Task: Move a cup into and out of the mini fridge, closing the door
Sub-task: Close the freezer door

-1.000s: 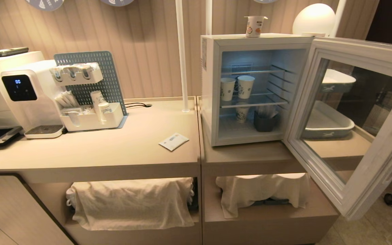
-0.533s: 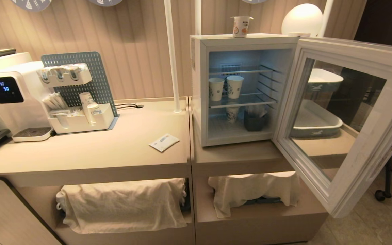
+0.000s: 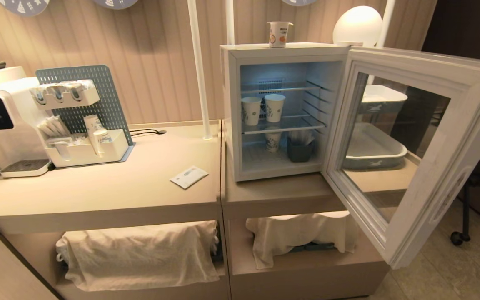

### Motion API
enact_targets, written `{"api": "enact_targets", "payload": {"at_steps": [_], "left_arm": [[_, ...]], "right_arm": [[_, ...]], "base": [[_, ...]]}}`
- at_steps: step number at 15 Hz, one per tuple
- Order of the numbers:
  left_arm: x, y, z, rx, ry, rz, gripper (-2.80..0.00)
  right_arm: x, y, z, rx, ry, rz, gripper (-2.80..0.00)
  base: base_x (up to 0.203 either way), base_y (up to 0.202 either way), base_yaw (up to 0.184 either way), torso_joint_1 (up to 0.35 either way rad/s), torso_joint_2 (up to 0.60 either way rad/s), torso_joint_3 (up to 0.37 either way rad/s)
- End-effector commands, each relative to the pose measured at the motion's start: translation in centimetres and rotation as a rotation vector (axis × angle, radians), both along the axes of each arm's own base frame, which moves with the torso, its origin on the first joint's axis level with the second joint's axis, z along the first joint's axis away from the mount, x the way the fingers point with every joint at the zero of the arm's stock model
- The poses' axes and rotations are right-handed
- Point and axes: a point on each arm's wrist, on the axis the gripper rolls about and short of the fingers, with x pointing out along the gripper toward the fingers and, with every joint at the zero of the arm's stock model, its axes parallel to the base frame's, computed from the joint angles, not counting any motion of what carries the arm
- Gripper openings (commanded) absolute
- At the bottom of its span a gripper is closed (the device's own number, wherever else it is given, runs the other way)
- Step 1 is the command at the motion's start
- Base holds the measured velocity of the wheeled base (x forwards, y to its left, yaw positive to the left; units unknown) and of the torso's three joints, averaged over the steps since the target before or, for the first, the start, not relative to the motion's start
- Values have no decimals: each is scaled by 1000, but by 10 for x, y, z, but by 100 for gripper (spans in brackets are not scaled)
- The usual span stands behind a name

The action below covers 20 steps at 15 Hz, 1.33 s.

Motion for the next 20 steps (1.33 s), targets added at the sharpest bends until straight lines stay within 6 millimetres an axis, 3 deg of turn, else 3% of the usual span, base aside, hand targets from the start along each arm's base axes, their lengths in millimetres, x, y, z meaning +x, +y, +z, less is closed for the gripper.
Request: {"api": "enact_targets", "payload": {"at_steps": [1,4,13,20], "left_arm": [[0,0,0,-1,3,1,-280],[0,0,0,-1,3,1,-280],[0,0,0,-1,3,2,-280],[0,0,0,-1,3,1,-280]], "right_arm": [[0,0,0,-1,1,-1,-280],[0,0,0,-1,0,-1,-280],[0,0,0,-1,0,-1,-280],[0,0,0,-1,0,-1,-280]], "base": [[172,-149,2,-3,-3,-5],[200,-165,-5,4,6,2],[5,-18,-2,0,3,0],[0,-179,2,0,1,0]]}}
